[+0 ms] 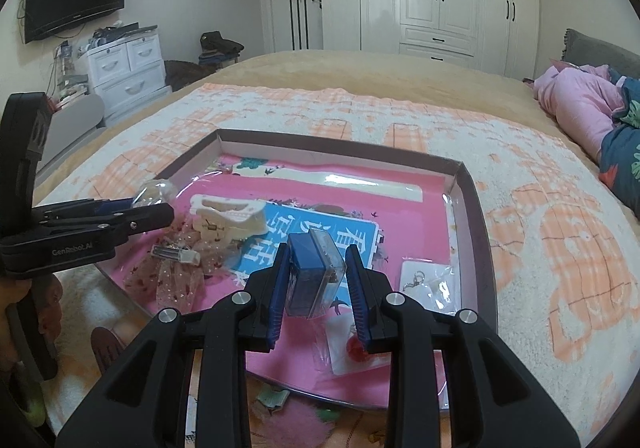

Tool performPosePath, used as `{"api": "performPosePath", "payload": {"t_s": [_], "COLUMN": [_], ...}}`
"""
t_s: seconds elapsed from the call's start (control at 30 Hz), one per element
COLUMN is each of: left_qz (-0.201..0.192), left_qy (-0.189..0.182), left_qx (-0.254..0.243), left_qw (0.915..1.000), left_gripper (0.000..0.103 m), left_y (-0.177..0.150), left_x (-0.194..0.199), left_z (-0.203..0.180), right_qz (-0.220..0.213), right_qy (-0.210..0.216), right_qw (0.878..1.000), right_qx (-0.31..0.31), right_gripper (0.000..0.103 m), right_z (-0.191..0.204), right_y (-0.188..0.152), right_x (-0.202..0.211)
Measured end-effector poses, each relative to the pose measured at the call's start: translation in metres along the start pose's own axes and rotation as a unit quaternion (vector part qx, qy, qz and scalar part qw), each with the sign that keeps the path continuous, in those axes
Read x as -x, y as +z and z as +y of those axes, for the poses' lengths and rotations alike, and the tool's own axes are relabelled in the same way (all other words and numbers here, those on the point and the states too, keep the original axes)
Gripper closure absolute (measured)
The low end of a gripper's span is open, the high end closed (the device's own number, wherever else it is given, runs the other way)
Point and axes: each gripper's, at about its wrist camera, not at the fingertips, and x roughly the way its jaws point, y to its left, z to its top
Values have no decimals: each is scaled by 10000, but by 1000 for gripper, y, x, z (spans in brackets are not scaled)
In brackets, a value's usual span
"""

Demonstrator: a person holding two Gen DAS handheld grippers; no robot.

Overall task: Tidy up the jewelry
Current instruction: 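Lower the pearl earrings into the box with the left tool while the right tool places the blue box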

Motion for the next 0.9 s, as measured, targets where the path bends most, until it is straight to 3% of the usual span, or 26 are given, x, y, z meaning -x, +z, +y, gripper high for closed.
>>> {"api": "performPosePath", "payload": {"t_s": [0.53, 0.6, 0.9], "left_qz": [-68, -79, -200], "left_qy": [-18, -20, -19], "left_qx": [-105, -105, -68], "left_qw": [9999, 9999, 9998], "left_gripper": [66, 66, 59], "left_y": [-2, -3, -4], "left_x": [5, 7, 21], "left_z": [-4, -6, -8], "right_qz": [48, 17, -150], "right_qy": [-1, 44, 45], "right_qw": [9999, 9997, 9991], "right_qx": [-156, -223, -406], "right_gripper": [74, 60, 37], "right_z": [-5, -7, -15], "right_y": [-4, -5, -8], "right_x": [1, 4, 23]}}
